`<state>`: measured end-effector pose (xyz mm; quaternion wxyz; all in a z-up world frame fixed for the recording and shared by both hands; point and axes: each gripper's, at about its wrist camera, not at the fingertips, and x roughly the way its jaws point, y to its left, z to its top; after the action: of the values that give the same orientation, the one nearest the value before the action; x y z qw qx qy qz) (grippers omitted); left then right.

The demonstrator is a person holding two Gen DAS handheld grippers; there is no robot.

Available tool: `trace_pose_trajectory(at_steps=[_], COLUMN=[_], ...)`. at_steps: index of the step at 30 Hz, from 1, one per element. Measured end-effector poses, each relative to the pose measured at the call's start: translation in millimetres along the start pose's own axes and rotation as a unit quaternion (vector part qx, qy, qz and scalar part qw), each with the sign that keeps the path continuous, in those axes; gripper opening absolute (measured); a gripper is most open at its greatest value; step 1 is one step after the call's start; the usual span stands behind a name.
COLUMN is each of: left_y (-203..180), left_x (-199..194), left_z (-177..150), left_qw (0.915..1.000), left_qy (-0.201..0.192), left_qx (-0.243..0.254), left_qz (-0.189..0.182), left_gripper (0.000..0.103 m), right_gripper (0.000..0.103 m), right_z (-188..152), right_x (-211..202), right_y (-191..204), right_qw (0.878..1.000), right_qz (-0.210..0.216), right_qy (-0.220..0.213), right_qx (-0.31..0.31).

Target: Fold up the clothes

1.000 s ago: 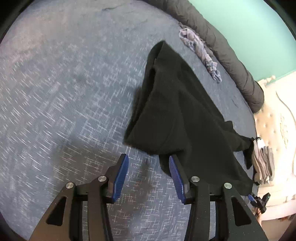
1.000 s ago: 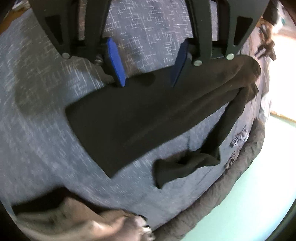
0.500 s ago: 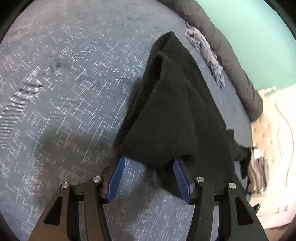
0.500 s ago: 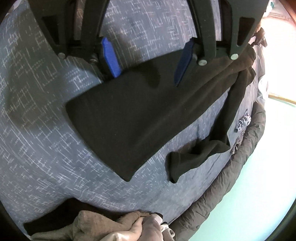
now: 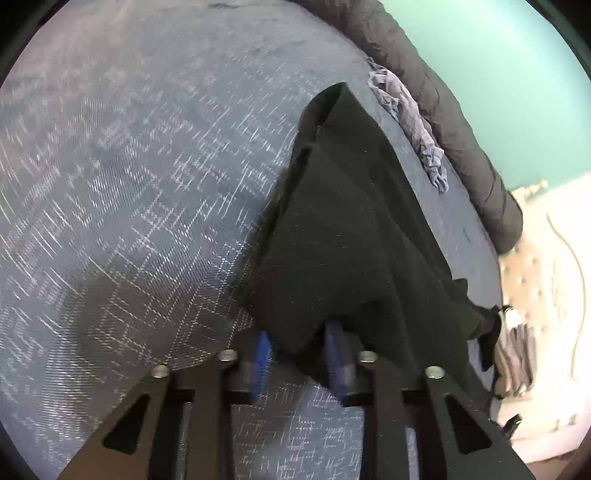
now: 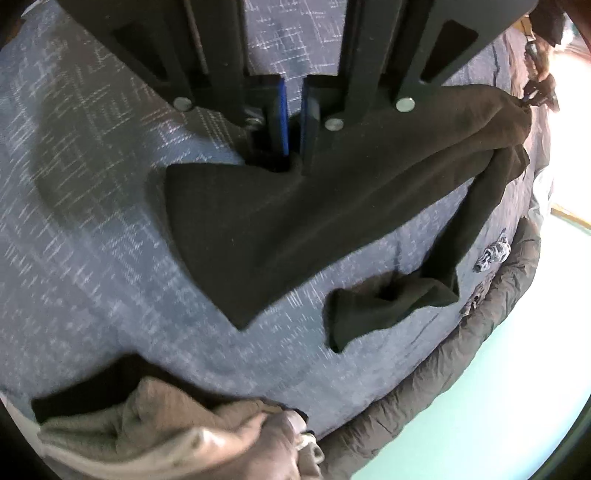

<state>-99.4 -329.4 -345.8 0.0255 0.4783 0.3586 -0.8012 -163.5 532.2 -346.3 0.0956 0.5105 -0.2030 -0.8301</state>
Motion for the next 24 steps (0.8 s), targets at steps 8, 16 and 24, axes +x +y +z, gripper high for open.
trace_pose_trajectory(at_steps=[8,16,24], left_y=[-30,-20,35], left_x=[-73,-141,-107], left_z=[-2,-50,-111], left_qw=[0.9982,0.9975,0.9977], left_qy=[-0.026,-0.019,0.060], left_qx=[0.054,0.068,0.018], left_qz=[-0.005,0.006,0.024], left_gripper=[0.009,0.008,0.011], right_gripper=[0.004,0.004,0.005], right_z=[15,-1,-33], right_x=[-39,-52,-27], right_y=[21,24,3], right_qw=[0.999,0.997,0.995], right_qz=[0.024,0.033,0.011], right_qy=[-0.025,-0.006,0.058], right_qx=[-0.035,-0.068,-0.077])
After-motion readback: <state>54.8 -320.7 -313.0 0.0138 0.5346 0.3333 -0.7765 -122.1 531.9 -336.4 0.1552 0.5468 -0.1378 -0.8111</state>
